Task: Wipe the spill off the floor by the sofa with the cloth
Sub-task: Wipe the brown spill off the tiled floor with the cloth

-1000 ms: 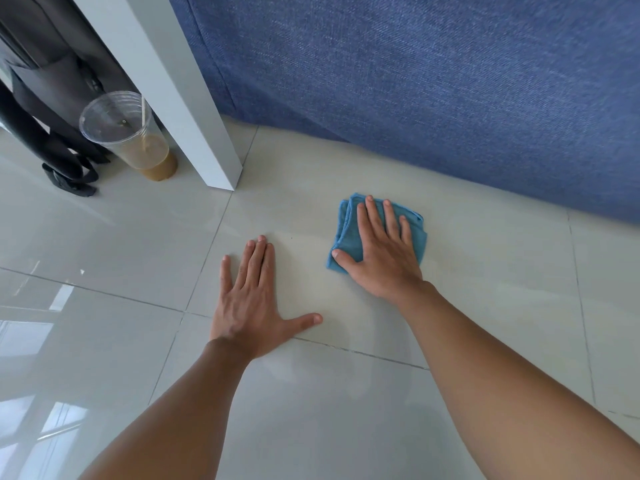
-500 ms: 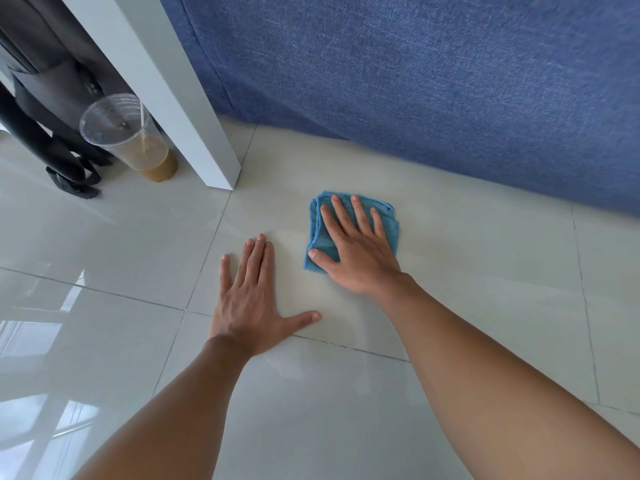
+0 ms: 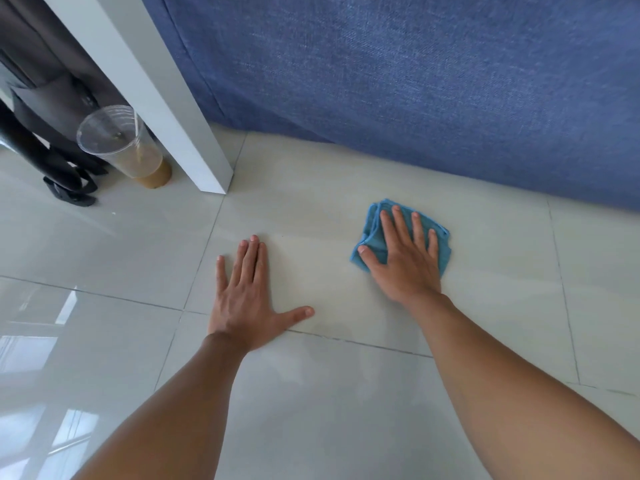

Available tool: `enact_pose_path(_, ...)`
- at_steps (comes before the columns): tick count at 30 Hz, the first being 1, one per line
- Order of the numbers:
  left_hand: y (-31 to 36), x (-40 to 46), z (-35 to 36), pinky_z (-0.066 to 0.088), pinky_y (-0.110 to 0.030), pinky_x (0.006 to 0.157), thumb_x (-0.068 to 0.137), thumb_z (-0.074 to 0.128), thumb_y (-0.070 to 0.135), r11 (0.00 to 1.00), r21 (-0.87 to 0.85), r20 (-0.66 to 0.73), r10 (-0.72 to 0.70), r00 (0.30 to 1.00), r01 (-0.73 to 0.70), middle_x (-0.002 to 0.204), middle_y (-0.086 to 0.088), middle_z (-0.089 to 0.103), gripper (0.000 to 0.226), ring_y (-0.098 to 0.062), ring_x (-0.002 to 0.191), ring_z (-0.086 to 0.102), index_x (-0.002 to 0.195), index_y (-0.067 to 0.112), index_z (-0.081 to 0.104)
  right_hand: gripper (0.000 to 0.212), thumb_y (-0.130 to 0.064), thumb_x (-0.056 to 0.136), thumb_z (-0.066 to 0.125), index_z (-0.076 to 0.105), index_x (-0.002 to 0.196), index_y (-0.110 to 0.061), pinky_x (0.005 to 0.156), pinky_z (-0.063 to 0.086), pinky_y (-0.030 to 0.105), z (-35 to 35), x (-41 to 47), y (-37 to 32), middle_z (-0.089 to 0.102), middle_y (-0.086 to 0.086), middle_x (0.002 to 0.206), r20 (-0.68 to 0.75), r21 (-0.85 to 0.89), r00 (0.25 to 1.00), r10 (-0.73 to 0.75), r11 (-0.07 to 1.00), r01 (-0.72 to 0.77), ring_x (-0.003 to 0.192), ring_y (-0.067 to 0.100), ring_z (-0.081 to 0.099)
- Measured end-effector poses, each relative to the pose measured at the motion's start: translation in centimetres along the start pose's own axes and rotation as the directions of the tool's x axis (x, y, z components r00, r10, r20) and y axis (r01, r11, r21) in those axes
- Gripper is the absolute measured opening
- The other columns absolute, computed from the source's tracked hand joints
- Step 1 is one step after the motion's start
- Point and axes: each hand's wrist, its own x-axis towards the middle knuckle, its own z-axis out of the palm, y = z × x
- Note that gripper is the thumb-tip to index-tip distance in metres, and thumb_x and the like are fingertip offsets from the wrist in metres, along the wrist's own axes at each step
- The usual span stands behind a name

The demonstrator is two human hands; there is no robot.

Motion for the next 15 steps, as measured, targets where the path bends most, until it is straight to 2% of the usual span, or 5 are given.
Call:
enact_pose_path(5, -0.3, 0.1, 0.1, -0.002, -0.053, 0.126, 0.060, 0.035, 0.102, 1.000, -0.018, -0.005, 0.008, 1.000, -0.008, 0.170, -0.004, -0.010, 0.142, -0.017, 0.156, -0.016, 0.161, 0.009, -0.004, 0.086, -0.070, 0.096, 0.026, 0.001, 0.164, -0.024, 0.125, -0.008, 0.054, -0.2, 2.4, -1.9, -0.009, -0.004, 0.173, 0.024, -0.054, 0.999, 0.029, 0.998, -0.028, 0.158, 0.027, -0.014)
enact_pose_path(15, -0.3, 0.2, 0.1, -0.004, -0.054, 0.126, 0.061, 0.034, 0.101, 1.000, -0.009, 0.021, 0.008, 1.000, -0.007, 0.170, -0.005, -0.014, 0.143, -0.018, 0.155, -0.021, 0.160, 0.007, -0.007, 0.089, -0.071, 0.095, 0.023, -0.001, 0.164, -0.021, 0.123, -0.011, 0.058, 1.1, 5.3, -10.6, -0.013, 0.001, 0.172, 0.080, -0.033, 0.991, -0.106, 0.994, 0.109, 0.156, 0.032, -0.019)
